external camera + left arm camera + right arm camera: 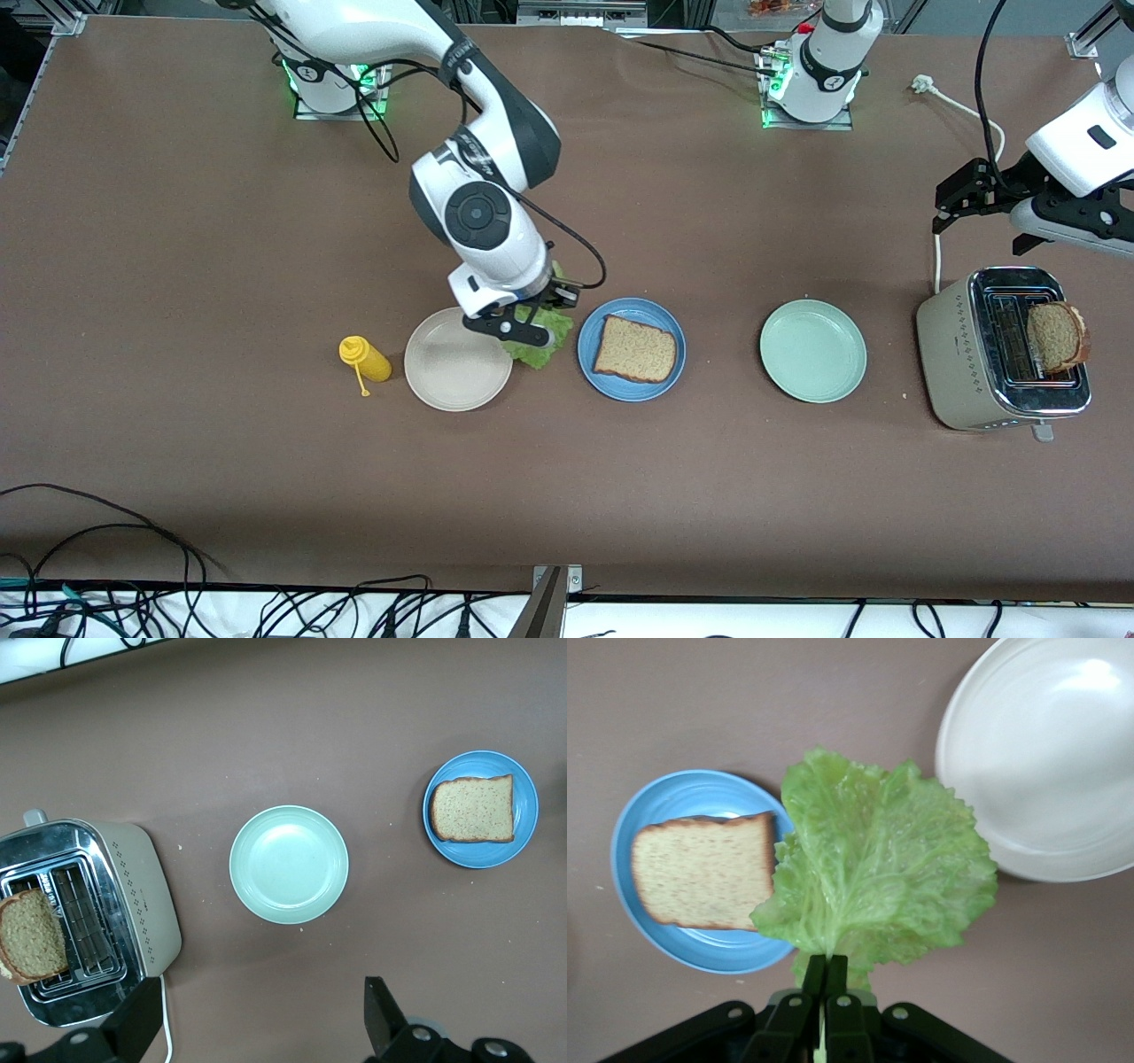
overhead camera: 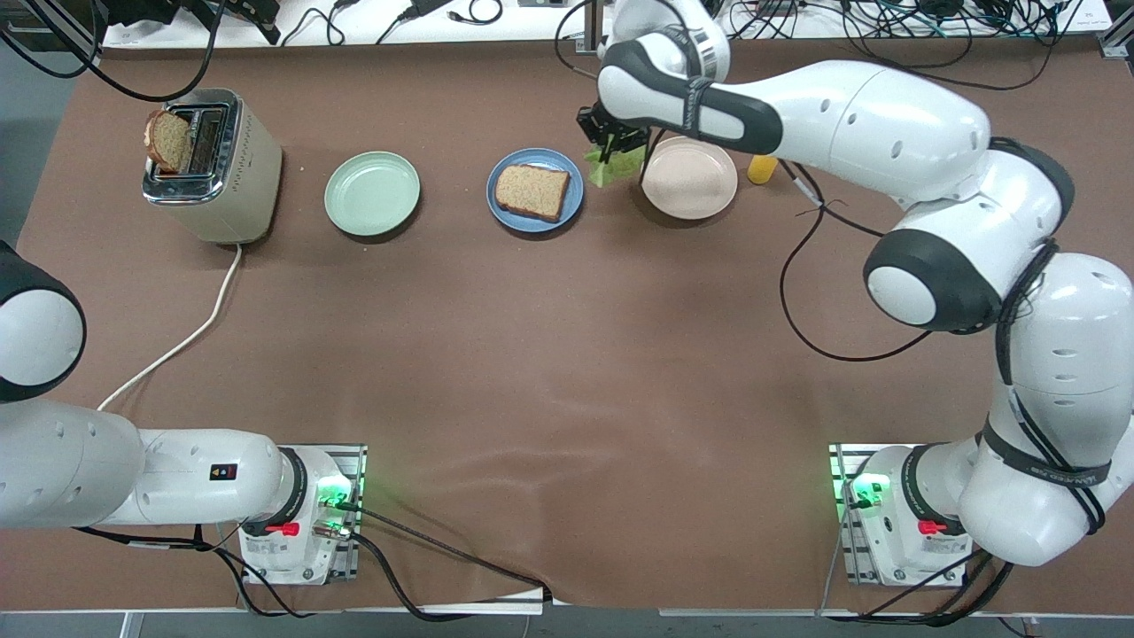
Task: Make sandwich in blue plate with both arms
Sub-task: 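Lift the lettuce with the right gripper while the left gripper rises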
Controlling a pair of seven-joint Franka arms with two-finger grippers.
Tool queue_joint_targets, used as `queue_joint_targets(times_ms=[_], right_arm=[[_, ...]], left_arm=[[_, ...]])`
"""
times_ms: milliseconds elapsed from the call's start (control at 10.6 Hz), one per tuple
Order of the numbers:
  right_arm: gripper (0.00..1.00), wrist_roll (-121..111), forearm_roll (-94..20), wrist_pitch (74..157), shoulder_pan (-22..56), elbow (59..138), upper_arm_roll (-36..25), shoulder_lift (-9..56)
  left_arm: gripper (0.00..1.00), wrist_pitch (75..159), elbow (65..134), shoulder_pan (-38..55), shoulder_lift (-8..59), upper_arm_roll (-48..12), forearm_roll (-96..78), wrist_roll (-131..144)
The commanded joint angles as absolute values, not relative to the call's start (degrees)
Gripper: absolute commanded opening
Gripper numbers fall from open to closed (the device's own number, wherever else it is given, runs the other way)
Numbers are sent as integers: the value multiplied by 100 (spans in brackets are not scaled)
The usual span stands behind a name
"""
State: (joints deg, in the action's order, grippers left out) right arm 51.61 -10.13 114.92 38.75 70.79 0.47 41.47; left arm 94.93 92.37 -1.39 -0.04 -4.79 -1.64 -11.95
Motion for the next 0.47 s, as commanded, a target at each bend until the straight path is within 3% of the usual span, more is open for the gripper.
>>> queue_joint_targets(times_ms=[0,378], right_arm=[[0,6297,-1545,12022,4305,6662,-131,4604],[0,7458,-1810,12795,4631,6338,-272,5149]], left_arm=[[100,9387,9044,-141,88,-466,-185,-1266],[100,9387,9044,-141,88,-466,-185,-1266]])
